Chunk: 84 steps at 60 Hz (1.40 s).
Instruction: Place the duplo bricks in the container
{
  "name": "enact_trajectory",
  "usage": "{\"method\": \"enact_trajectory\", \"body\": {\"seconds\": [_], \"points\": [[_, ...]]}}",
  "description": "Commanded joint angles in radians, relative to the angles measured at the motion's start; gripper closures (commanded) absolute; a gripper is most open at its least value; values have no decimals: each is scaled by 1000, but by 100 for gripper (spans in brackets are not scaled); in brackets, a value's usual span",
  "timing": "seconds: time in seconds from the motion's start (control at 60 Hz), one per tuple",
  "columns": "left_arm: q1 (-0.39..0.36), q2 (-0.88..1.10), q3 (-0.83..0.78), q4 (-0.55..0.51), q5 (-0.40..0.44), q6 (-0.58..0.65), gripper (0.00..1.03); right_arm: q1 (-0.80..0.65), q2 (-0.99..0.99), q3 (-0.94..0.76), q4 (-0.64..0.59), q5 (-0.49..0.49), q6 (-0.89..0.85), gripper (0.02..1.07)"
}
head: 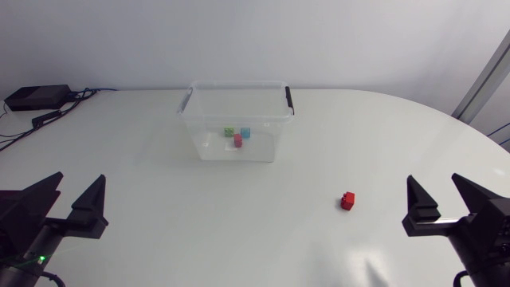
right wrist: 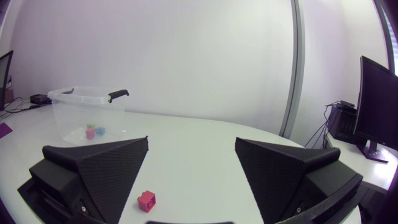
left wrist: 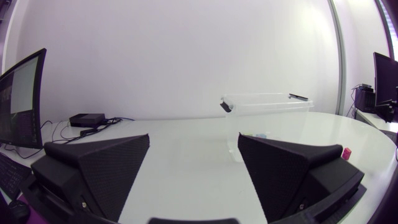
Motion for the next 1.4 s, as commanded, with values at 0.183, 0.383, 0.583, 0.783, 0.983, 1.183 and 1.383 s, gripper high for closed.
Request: {"method": "enact_trajectory", "body": {"seconds": [0.183, 0.383, 0.583, 0.783, 0.983, 1.183, 1.383], "points": [[0, -10, -18, 4, 6, 6, 4, 7, -6, -19, 1, 3, -9, 7], [0, -10, -18, 4, 6, 6, 4, 27, -8, -19, 3, 1, -9, 7], [0, -10, -18, 4, 6, 6, 4, 11, -5, -2, -5, 4, -10, 7], [0, -10, -18, 4, 6, 6, 4, 27, 64, 153, -114, 0, -7, 7], [0, -10, -18, 4, 6, 6, 4, 47, 242, 335, -206, -34, 53, 8], [0, -10, -18, 4, 6, 6, 4, 57, 506, 550, -358, -33, 125, 10], [0, -10, -18, 4, 6, 6, 4, 65, 774, 678, -499, -40, 192, 10]]}}
